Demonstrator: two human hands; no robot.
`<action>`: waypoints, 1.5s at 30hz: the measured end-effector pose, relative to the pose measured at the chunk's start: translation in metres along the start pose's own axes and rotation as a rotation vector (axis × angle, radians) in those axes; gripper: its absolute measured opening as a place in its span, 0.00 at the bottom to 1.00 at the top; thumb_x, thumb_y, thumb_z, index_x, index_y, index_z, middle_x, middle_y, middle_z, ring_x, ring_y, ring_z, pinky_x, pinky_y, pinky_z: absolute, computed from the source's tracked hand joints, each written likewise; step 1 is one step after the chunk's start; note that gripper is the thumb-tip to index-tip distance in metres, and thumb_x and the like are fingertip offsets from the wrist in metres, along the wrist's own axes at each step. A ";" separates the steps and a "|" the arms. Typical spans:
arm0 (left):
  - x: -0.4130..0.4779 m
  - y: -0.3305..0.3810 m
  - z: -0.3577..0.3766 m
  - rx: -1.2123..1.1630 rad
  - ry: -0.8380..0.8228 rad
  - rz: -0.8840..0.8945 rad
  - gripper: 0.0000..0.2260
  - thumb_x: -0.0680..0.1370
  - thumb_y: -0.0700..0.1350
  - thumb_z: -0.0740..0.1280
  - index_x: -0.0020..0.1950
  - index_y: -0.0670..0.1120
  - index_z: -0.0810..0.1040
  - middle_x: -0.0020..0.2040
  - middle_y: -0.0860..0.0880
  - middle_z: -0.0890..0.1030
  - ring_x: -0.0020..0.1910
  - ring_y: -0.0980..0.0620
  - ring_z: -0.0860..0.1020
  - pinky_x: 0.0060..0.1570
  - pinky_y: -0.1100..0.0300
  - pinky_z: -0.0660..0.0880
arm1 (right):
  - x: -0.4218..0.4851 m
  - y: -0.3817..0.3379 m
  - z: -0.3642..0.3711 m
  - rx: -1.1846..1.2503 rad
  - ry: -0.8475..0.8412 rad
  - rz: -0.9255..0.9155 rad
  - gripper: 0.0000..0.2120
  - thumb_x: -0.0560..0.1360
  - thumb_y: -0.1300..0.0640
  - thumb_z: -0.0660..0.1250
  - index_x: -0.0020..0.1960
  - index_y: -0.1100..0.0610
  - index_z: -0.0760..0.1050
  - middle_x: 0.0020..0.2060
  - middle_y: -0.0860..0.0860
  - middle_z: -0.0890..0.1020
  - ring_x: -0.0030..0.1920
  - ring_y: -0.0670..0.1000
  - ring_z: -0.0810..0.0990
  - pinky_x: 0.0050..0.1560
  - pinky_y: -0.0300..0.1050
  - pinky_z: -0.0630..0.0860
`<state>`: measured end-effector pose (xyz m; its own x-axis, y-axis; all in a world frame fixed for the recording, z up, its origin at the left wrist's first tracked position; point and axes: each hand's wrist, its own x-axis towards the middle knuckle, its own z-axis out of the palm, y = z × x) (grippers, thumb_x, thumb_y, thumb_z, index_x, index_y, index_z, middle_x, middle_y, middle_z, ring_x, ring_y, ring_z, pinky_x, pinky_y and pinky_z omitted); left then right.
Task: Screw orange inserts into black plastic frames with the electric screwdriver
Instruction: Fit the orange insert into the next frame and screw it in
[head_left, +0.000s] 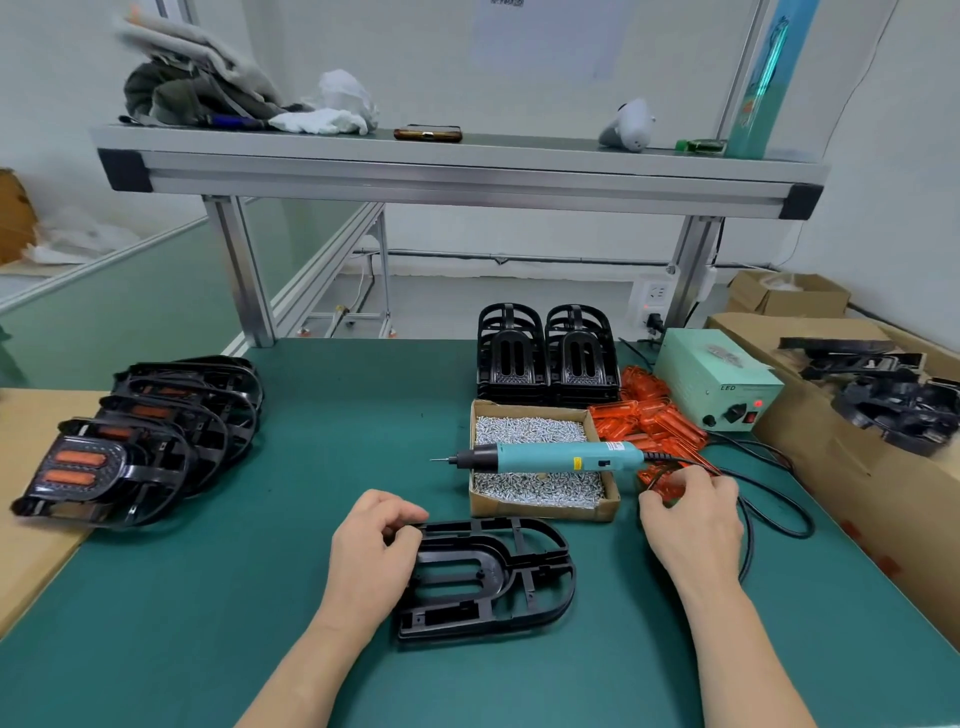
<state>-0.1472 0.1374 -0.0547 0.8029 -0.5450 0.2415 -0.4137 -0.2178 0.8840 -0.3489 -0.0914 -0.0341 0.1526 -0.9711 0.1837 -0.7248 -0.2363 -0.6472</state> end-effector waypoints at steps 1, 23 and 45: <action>0.000 0.000 0.000 -0.004 -0.001 -0.002 0.17 0.72 0.28 0.66 0.39 0.50 0.83 0.44 0.51 0.80 0.39 0.58 0.75 0.41 0.74 0.69 | -0.001 -0.001 -0.001 0.018 0.008 -0.001 0.07 0.74 0.55 0.69 0.52 0.55 0.75 0.53 0.54 0.69 0.44 0.61 0.73 0.51 0.52 0.70; -0.002 0.002 -0.001 -0.008 -0.012 0.005 0.16 0.72 0.28 0.66 0.39 0.50 0.83 0.44 0.53 0.80 0.41 0.58 0.76 0.41 0.74 0.69 | -0.007 -0.012 -0.005 0.298 0.313 -0.243 0.12 0.72 0.58 0.73 0.55 0.54 0.79 0.50 0.49 0.70 0.40 0.51 0.76 0.46 0.46 0.70; -0.003 0.002 -0.002 -0.062 0.007 0.020 0.16 0.72 0.28 0.67 0.41 0.50 0.83 0.44 0.52 0.80 0.42 0.55 0.76 0.42 0.73 0.70 | -0.069 -0.072 0.019 0.799 0.113 -0.588 0.10 0.74 0.60 0.69 0.55 0.57 0.77 0.52 0.49 0.74 0.49 0.50 0.78 0.49 0.41 0.77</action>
<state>-0.1494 0.1398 -0.0524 0.7977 -0.5433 0.2616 -0.4023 -0.1564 0.9020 -0.2947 -0.0082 -0.0140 0.2473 -0.6928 0.6774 0.1162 -0.6729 -0.7305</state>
